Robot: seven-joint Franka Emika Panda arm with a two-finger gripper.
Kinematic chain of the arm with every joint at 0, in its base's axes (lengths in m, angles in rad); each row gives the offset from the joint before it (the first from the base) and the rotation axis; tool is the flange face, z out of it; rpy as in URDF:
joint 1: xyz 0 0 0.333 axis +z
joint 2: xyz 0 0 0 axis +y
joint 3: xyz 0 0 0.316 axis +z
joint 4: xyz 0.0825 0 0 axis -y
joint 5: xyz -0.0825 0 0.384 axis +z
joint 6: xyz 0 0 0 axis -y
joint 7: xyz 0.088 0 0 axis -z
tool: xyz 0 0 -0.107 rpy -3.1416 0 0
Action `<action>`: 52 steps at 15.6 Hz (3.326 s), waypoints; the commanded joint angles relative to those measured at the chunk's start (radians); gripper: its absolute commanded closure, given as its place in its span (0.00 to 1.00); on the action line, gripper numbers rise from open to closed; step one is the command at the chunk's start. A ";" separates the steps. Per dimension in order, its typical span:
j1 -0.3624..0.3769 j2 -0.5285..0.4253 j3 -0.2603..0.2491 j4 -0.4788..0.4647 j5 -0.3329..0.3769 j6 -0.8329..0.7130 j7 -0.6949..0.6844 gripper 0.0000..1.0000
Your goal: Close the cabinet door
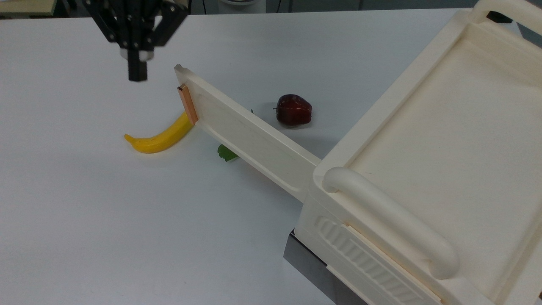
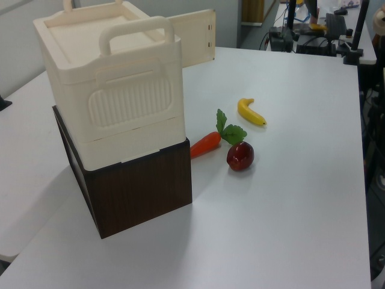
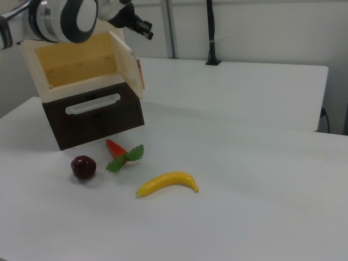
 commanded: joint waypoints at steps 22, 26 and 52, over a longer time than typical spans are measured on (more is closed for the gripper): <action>0.195 -0.043 0.010 -0.024 0.104 -0.329 0.190 1.00; 0.206 -0.041 0.067 -0.020 0.208 -0.326 0.195 1.00; 0.119 -0.149 0.018 -0.149 -0.037 -0.844 -0.257 1.00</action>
